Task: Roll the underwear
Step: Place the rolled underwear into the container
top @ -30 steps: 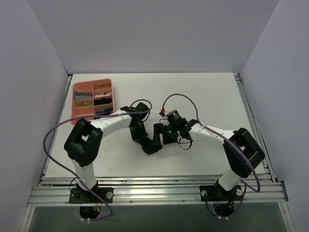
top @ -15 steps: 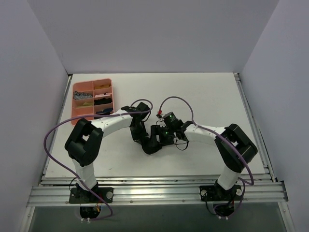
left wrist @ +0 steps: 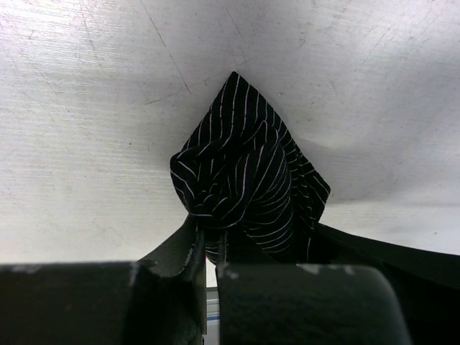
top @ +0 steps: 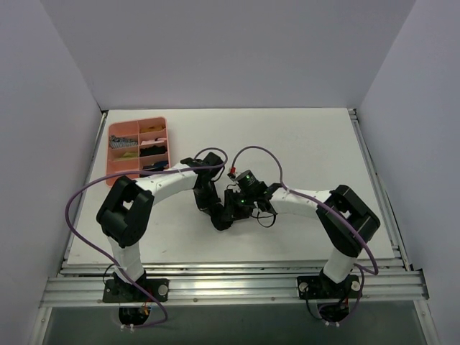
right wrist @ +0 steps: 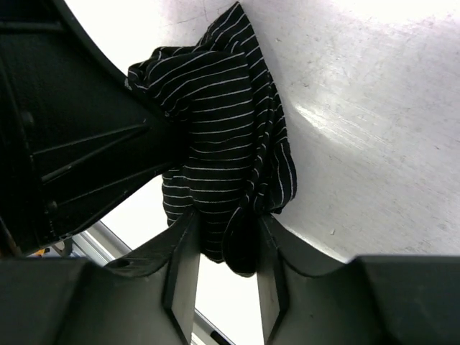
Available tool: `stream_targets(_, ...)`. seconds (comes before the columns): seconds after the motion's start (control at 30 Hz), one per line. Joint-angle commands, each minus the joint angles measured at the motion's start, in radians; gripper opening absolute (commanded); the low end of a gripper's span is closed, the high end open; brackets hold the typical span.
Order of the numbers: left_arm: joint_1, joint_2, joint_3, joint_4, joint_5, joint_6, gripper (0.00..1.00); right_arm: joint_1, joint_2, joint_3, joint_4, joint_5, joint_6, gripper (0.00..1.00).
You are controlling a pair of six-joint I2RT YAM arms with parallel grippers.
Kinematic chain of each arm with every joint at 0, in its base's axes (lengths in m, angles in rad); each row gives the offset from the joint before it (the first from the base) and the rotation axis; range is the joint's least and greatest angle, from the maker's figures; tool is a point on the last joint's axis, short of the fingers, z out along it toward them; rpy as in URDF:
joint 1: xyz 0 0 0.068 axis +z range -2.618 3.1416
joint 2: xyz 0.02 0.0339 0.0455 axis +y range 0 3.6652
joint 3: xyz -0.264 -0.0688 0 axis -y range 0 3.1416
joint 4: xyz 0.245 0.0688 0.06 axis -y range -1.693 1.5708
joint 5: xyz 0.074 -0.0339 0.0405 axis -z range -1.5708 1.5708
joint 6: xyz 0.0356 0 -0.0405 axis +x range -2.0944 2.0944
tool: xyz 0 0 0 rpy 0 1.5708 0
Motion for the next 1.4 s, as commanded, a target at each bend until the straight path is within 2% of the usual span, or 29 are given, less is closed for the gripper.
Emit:
stream_targets(0.0, -0.017, 0.045, -0.014, 0.025, -0.062, -0.019, 0.02, 0.038, 0.005, 0.023, -0.049, 0.028, -0.013, 0.24)
stream_targets(0.1, -0.02, 0.043, -0.005, 0.022, -0.062, -0.025, 0.02, 0.042, 0.001, 0.027, -0.068, 0.04, -0.026, 0.13)
stream_targets(0.17, -0.019, 0.042, 0.0, 0.02, -0.061, -0.028, 0.02, 0.045, 0.001, 0.03, -0.086, 0.046, -0.036, 0.0)
stream_targets(0.27, -0.019, 0.032, 0.023, 0.003, -0.052, -0.037, 0.05, 0.044, -0.002, 0.018, -0.076, 0.04, -0.044, 0.0)
stream_targets(0.37, -0.011, -0.012, 0.062, -0.023, -0.049, -0.051, 0.22, 0.024, -0.013, -0.03, -0.033, -0.023, -0.046, 0.0)
stream_targets(0.4, 0.003, -0.026, 0.076, -0.03, -0.049, -0.053, 0.33, 0.019, -0.028, -0.051, -0.022, -0.04, -0.049, 0.0)
stream_targets(0.43, 0.012, -0.053, 0.107, -0.049, -0.053, -0.051, 0.38, 0.016, -0.039, -0.059, -0.01, -0.06, -0.055, 0.0)
stream_targets(0.53, 0.055, -0.084, 0.162, -0.084, -0.052, -0.034, 0.45, 0.004, -0.091, -0.059, -0.025, -0.075, -0.099, 0.0)
stream_targets(0.7, 0.142, -0.15, 0.236, -0.156, -0.065, 0.013, 0.47, -0.008, -0.13, -0.007, -0.089, -0.075, -0.17, 0.0)
stream_targets(0.93, 0.423, -0.233, 0.179, -0.201, -0.087, 0.153, 0.47, -0.025, -0.154, 0.087, -0.198, -0.069, -0.221, 0.0)
stream_targets(0.97, 0.493, -0.241, 0.172, -0.199, -0.081, 0.168, 0.47, -0.03, -0.159, 0.101, -0.203, -0.074, -0.225, 0.0)
stream_targets(1.2, 0.748, -0.193, 0.142, -0.202, -0.049, 0.269, 0.47, -0.044, -0.171, 0.107, -0.209, -0.114, -0.216, 0.0)
stream_targets(1.37, 0.785, -0.141, 0.177, -0.205, -0.072, 0.299, 0.47, -0.047, -0.172, 0.098, -0.206, -0.126, -0.216, 0.0)
